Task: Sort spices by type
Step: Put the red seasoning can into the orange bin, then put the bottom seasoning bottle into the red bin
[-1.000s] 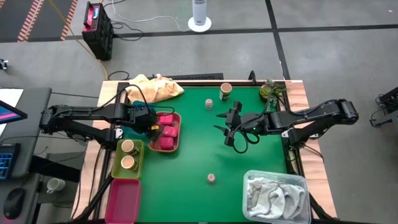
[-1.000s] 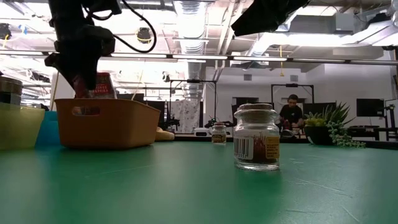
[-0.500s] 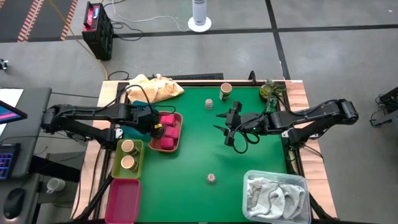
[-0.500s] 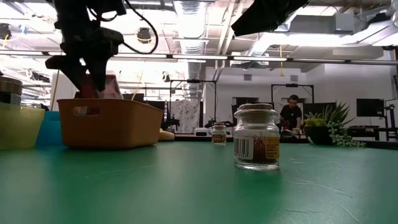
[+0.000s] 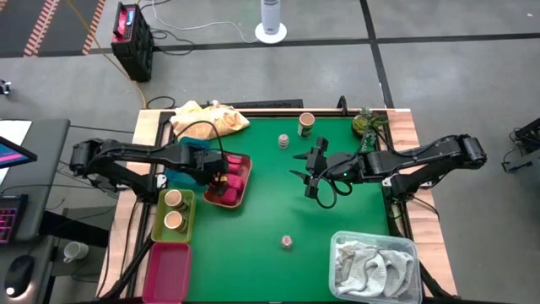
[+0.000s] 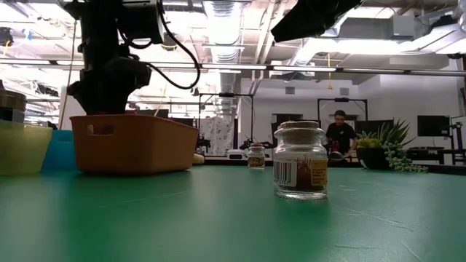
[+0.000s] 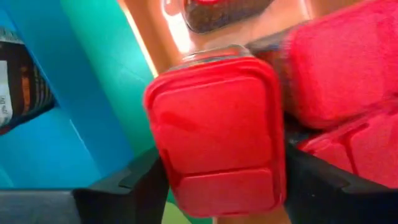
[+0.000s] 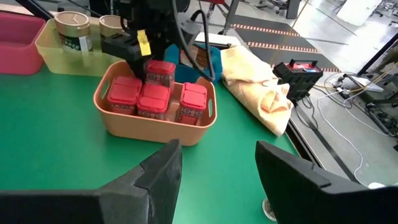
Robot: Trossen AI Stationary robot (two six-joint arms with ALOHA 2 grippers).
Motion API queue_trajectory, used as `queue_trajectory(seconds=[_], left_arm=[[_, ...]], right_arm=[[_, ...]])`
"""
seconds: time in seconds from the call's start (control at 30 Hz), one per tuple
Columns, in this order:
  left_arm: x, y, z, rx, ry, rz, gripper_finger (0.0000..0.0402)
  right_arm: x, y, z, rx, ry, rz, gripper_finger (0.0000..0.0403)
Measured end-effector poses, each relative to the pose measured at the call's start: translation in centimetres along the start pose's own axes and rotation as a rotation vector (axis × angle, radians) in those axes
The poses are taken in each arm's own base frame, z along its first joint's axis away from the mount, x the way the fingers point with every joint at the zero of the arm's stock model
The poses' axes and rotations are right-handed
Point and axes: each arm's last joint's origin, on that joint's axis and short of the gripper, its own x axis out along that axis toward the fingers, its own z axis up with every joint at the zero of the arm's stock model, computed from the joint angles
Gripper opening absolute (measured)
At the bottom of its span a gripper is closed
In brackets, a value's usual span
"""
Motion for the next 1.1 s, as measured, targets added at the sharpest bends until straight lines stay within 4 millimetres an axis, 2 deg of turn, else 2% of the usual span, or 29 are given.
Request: queue_trajectory(seconds=[0.23, 0.5, 0.63, 0.73, 0.87, 1.0, 1.1], left_arm=[[-0.8, -0.3, 0.4, 0.087, -0.015, -0.011, 0.0298], [-5.5, -1.4, 2.1, 0.202, -0.166, 0.036, 0.0304], [-7.0, -2.7, 2.1, 0.34, -0.275, 0.038, 0.0304], [-7.3, -4.5, 1.1, 0.475, -0.341, -0.027, 0.0304], [-7.2, -7.2, -1.7, 0.664, -0.407, -0.131, 0.0304], [-7.6, -9.5, -3.7, 0.749, -0.497, -0.249, 0.0304], [-8.1, -10.4, -5.3, 0.769, -0.5, -0.328, 0.0304]], right_arm=[[0.0, 0.0, 0.0, 0.0, 0.0, 0.0, 0.0234], [0.0, 0.0, 0.0, 0.002, 0.0, 0.0, 0.0234], [0.5, 0.0, -0.2, 0.003, 0.015, -0.007, 0.0234], [1.5, 0.3, -0.7, 0.008, 0.042, 0.001, 0.0234], [2.6, 1.4, -1.4, -0.029, 0.069, 0.05, 0.0234], [2.4, 1.1, -0.5, -0.03, 0.043, 0.044, 0.0234], [1.6, 0.7, -0.1, -0.004, 0.029, 0.036, 0.0234]])
